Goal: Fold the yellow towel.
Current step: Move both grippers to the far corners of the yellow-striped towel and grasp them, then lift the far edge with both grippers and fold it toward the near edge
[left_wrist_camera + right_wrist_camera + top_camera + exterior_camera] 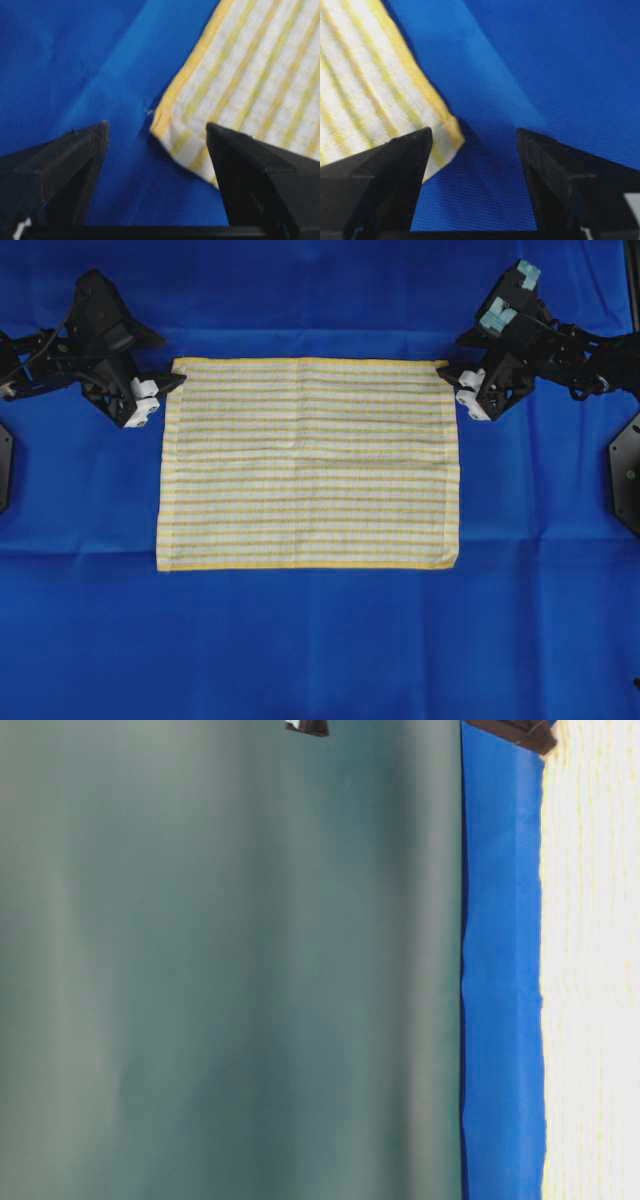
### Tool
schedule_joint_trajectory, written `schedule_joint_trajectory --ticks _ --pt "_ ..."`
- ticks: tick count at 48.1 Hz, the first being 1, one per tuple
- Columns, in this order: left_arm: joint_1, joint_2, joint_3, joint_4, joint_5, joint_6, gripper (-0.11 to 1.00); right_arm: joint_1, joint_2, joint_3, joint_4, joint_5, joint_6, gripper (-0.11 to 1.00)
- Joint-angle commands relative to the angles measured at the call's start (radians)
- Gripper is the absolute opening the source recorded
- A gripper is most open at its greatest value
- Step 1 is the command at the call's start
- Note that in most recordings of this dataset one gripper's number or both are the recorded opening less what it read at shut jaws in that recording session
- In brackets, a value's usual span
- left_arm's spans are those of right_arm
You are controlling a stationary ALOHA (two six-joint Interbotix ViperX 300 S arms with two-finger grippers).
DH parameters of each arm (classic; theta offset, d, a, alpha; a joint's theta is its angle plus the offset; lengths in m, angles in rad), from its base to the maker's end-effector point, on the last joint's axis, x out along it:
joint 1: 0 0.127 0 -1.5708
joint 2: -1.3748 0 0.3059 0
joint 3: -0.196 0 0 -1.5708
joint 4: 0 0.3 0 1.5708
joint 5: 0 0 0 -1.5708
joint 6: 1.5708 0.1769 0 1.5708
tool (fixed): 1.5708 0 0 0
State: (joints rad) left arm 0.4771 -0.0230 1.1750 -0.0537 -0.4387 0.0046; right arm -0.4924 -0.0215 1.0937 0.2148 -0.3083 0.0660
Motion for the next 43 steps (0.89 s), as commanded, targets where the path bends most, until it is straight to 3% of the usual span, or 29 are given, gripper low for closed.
schedule_joint_trajectory --ticks 1,7,19,23,43 --pt "0.006 0.005 -0.017 -0.002 -0.009 0.002 0.70 -0.003 0.005 -0.015 0.008 -0.018 -0.002 0.65" --pt "0.006 0.020 -0.023 -0.002 -0.006 0.002 0.56 -0.003 0.026 -0.018 0.012 -0.020 -0.002 0.55" --pt "-0.006 0.037 -0.025 -0.002 -0.005 0.003 0.03 0.008 0.029 -0.015 0.011 -0.021 -0.006 0.20" --pt "-0.005 0.037 -0.025 -0.002 -0.005 0.005 0.03 0.012 0.029 -0.015 0.012 -0.026 -0.006 0.14" --pt "0.002 -0.067 -0.038 -0.002 0.023 0.012 0.03 0.017 -0.083 -0.006 0.017 -0.031 -0.003 0.07"
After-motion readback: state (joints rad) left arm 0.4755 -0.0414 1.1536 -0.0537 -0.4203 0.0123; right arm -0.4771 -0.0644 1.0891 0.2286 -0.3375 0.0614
